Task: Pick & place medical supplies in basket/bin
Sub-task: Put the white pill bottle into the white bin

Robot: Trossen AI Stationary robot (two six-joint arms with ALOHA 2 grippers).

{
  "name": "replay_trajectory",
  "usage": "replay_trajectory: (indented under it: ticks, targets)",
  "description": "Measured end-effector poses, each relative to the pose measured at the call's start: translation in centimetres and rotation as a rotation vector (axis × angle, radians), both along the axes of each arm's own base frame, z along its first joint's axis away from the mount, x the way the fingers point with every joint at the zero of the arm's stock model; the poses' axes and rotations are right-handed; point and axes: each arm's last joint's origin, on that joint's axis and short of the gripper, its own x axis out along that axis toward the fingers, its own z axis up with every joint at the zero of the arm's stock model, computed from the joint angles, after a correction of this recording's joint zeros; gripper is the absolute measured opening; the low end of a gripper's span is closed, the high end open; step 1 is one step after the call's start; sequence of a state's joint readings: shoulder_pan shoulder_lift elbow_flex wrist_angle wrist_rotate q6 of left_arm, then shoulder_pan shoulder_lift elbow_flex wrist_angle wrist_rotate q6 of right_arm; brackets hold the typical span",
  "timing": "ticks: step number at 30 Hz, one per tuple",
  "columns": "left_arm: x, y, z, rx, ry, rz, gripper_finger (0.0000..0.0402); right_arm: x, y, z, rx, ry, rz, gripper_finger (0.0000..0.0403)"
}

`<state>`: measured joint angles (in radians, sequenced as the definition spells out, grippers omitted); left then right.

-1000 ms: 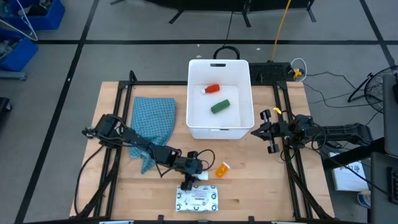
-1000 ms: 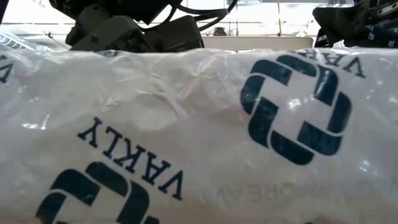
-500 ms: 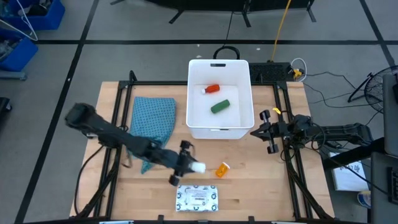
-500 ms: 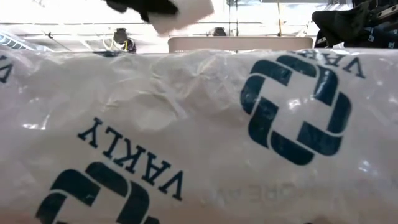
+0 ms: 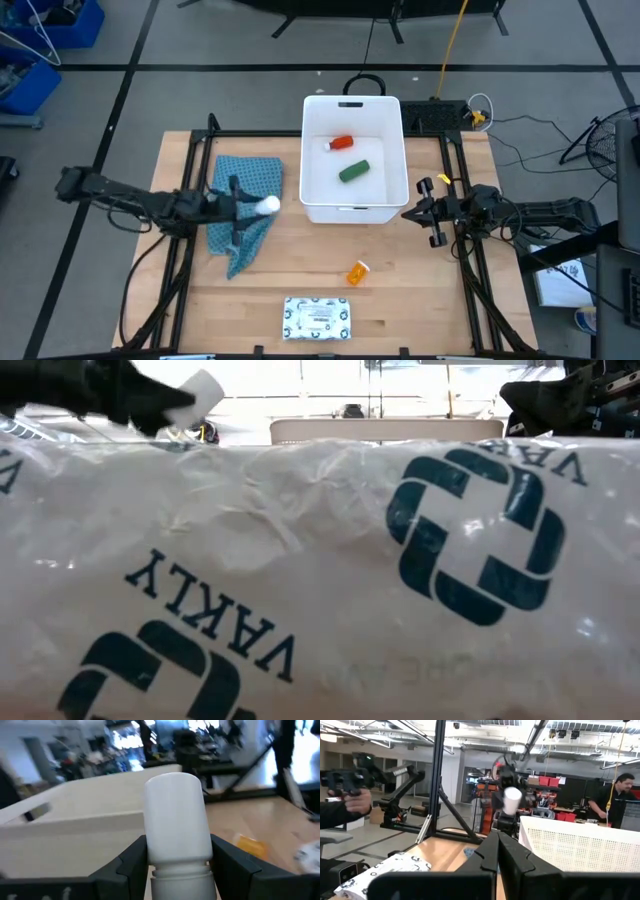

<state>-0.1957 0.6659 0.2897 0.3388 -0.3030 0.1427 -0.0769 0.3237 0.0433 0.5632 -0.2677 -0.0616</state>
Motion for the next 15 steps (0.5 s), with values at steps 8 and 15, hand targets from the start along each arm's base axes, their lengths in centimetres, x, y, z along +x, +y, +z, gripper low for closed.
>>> replay_trajectory:
  ticks: [8,15]
  targets:
    - [-2.9,1.8,-4.0,-0.027,-0.086,0.067,0.0177,0.0,0.0,0.0,-0.012,-0.003,-0.004,0.0]
    - [-3.2,2.7,-6.1,-0.016,-0.035,0.112,0.0177,0.0,0.0,0.0,-0.027,-0.006,-0.012,0.0]
